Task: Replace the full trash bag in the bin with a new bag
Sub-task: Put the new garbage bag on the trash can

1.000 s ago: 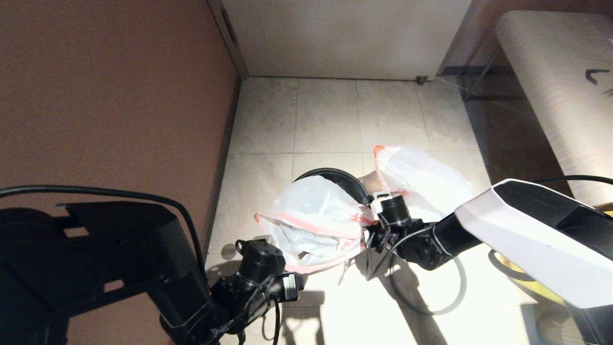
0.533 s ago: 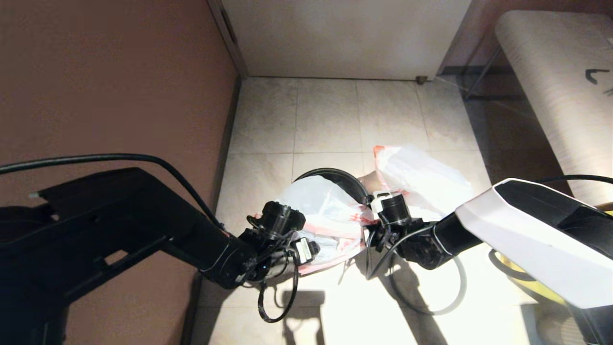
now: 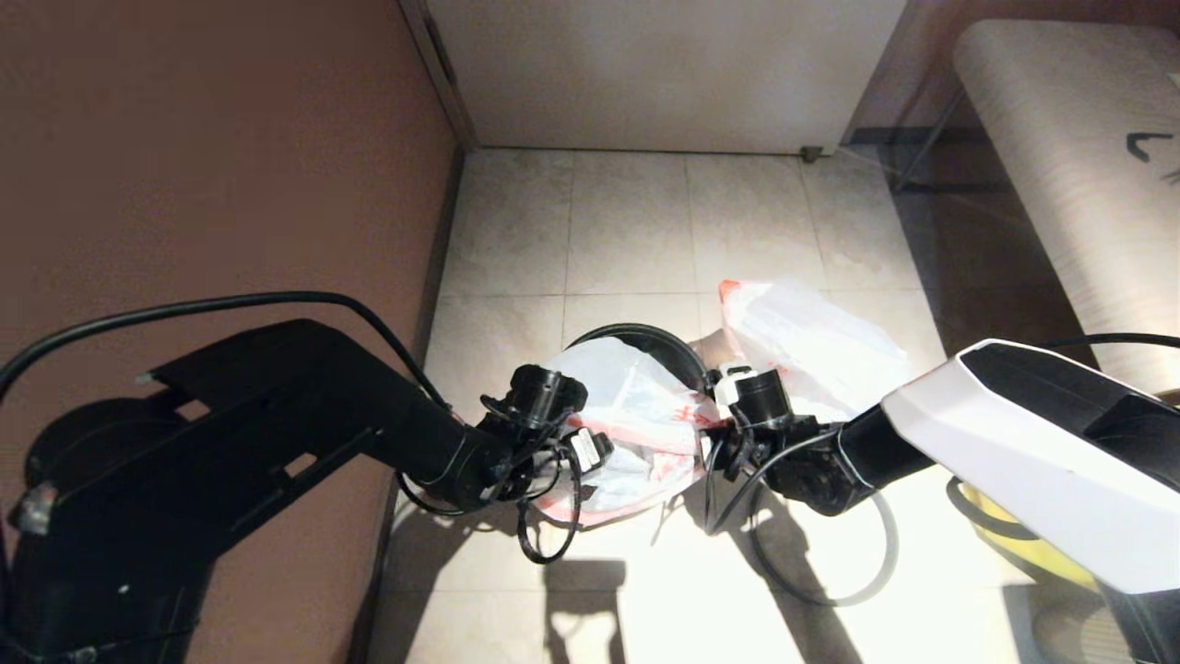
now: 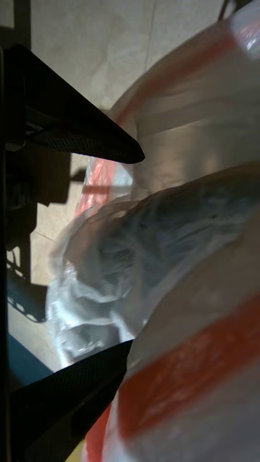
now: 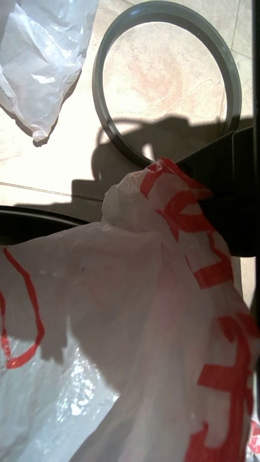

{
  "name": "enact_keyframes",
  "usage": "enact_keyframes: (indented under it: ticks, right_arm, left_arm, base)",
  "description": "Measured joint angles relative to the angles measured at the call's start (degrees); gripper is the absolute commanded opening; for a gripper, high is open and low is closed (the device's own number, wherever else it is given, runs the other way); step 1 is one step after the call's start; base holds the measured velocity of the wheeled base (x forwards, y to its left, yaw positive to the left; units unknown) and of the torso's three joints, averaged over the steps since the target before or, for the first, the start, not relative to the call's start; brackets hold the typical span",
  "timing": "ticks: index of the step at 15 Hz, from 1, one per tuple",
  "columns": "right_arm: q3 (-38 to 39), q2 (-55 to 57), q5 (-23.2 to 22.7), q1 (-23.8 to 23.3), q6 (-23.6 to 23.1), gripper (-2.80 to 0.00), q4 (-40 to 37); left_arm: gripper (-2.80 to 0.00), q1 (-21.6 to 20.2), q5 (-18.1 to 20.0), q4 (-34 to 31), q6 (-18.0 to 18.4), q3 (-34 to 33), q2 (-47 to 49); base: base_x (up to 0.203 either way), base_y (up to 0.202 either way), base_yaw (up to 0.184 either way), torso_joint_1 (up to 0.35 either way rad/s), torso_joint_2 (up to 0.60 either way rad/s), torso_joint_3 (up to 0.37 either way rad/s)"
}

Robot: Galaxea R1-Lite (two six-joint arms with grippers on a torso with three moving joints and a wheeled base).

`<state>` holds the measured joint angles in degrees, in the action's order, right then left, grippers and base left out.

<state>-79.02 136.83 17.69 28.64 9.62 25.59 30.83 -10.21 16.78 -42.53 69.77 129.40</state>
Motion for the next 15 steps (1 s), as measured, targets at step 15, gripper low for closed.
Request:
enact_keyframes:
  ticks: [15]
  right_arm:
    - [4.9,-1.0,-0.1,1.8,0.1,-2.8,0.3]
  left_arm:
    - [-2.8,-3.0,-1.2,-3.8,0.0,12.4,6.7]
  base:
    - [0.0,0.0,0.0,0.0,0.0,0.0]
